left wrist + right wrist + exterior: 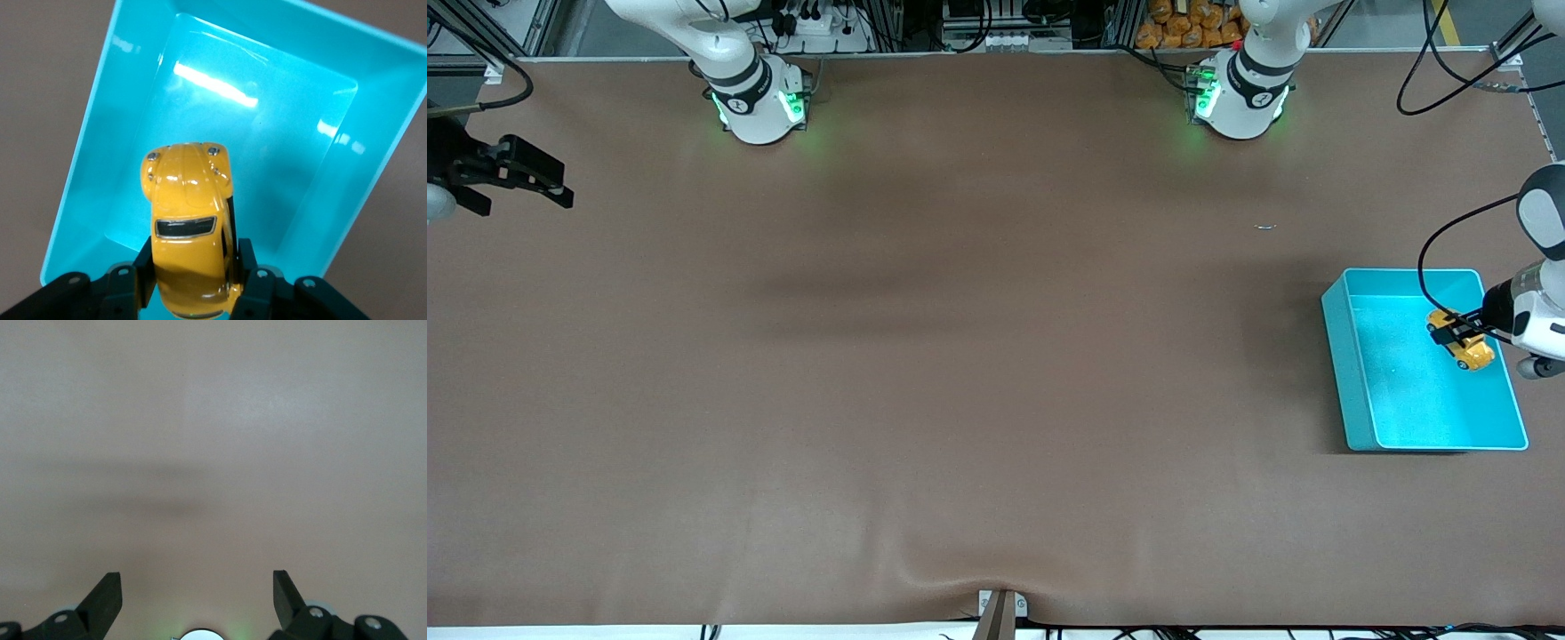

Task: Wind and store yellow beetle car
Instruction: 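Lower the car into the teal bin and open the left gripper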

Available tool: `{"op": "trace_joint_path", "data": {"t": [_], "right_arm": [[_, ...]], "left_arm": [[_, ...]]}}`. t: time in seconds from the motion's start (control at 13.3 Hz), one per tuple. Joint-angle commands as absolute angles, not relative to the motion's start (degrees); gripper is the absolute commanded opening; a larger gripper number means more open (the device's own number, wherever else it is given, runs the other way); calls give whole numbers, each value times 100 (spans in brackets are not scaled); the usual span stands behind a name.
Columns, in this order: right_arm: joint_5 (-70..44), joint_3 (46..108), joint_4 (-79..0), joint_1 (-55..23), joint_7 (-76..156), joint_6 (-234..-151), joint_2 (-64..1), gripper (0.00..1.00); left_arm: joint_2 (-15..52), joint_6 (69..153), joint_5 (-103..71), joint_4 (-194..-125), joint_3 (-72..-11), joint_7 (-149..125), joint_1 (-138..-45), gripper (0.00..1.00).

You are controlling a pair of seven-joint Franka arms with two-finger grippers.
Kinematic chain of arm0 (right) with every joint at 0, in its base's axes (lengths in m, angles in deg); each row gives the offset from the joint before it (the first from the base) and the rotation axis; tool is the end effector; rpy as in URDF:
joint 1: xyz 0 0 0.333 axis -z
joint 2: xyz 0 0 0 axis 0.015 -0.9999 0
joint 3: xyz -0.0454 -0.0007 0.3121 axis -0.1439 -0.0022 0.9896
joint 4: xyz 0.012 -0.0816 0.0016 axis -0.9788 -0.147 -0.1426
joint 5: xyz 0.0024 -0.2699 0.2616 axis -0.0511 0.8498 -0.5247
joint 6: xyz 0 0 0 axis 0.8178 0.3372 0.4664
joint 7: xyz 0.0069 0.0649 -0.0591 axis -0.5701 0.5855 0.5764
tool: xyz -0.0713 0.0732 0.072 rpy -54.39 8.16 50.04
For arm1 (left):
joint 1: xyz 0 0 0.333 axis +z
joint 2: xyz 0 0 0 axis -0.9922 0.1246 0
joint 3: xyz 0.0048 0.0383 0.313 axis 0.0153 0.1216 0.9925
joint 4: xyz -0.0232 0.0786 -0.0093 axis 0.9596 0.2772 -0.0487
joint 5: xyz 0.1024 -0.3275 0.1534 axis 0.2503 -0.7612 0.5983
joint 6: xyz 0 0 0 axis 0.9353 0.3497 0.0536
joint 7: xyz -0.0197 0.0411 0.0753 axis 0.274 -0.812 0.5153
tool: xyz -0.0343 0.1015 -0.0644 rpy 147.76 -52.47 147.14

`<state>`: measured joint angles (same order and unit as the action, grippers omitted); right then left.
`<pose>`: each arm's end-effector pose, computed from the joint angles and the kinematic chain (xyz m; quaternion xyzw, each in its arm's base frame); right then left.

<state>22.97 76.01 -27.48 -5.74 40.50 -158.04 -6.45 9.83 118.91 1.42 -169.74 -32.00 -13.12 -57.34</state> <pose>0.5098 0.0021 0.6360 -0.9985 -0.0435 0.0325 0.0083 0.5671 0.1849 0.3300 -0.9871 -0.1538 0.0214 0.0382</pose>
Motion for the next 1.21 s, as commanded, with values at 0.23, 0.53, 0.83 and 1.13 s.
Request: {"op": "trace_joint_path", "data": {"t": [0.23, 0.53, 0.83, 1.13], "right_arm": [[2401, 7722, -2924, -468, 4160, -15869, -476, 100], [2401, 7722, -2915, -450, 4160, -15895, -476, 100], [2401, 7722, -2915, -432, 4160, -15895, -458, 100], [2401, 7713, -2915, -432, 4160, -15904, -458, 100]], "left_arm": [[1606, 11766, 1112, -16742, -3248, -2071, -5639, 0], [2046, 11827, 1351, -16549, -3257, -2605, -5630, 0], [2196, 11985, 1351, -16513, -3283, -2775, -5621, 0], [2354, 12248, 1298, -16505, -3318, -2723, -5683, 0]]}}
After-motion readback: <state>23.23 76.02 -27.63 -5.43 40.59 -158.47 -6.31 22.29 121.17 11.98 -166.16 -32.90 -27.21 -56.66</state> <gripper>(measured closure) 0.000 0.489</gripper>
